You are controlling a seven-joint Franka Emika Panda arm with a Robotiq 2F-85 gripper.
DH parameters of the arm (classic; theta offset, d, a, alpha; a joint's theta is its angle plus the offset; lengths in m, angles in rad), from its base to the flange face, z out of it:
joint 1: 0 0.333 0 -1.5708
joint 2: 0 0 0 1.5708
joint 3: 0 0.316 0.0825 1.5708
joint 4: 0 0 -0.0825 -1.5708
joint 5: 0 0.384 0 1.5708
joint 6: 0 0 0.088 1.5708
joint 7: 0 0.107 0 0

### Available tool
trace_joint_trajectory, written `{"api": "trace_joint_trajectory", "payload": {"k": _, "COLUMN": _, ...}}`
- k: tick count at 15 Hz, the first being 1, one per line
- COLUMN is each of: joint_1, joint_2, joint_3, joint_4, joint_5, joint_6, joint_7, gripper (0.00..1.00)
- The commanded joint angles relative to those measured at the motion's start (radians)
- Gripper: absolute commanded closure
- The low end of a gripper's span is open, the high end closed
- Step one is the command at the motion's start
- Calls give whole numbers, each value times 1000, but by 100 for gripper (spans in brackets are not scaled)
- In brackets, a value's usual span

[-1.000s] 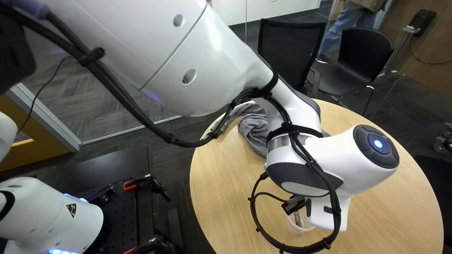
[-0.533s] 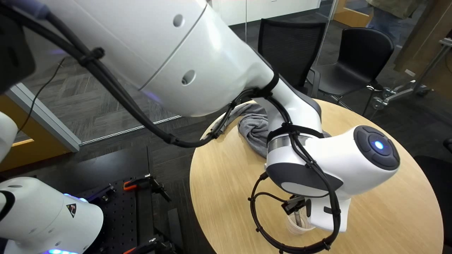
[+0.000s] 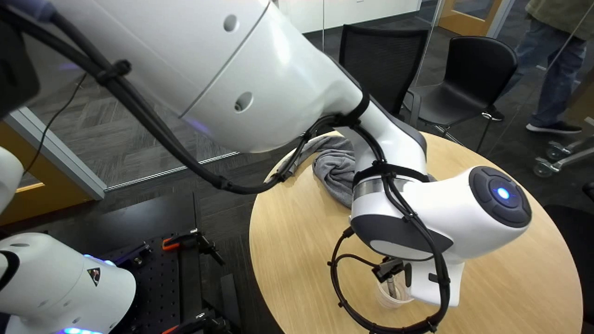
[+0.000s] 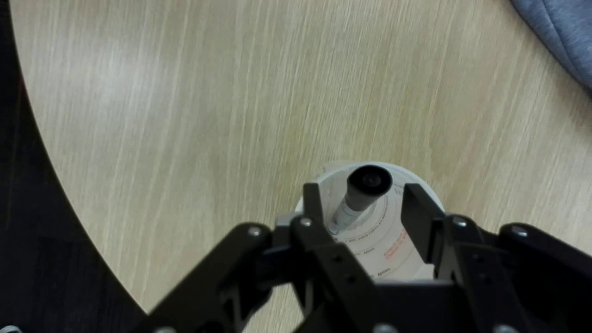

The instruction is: Put the marker in the cup then put it back on the table

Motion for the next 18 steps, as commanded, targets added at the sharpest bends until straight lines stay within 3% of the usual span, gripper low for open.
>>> {"api": "trace_joint_trajectory", "payload": {"k": 1, "joint_1": -11, "joint_2": 8, "joint_3": 5, "joint_4": 26, "joint_5": 22, "joint_6": -24, "joint_7": -21, "gripper": 50}}
{"api": "trace_joint_trajectory", "payload": {"k": 9, "joint_1": -12, "joint_2": 48, "joint_3": 6, "joint_4": 54, "joint_5": 20, "joint_6": -37, "joint_7": -18, "gripper": 51}}
{"api": "trace_joint_trajectory", "payload": {"k": 10, "joint_1": -11, "joint_2": 52, "joint_3": 6, "joint_4": 56, "joint_5": 20, "joint_6": -36, "joint_7": -16, "gripper": 68}}
{"api": "trace_joint_trajectory", "payload": {"k": 14, "joint_1": -11, "joint_2": 55, "joint_3": 6, "joint_4": 56, "joint_5": 21, "joint_6": -31, "joint_7": -17, "gripper": 99}}
{"api": "trace_joint_trajectory", "payload": {"k": 18, "joint_1": 1, "joint_2": 13, "joint_3": -2, "joint_4": 18, "joint_5": 16, "joint_6": -8, "joint_7": -11, "gripper": 94}}
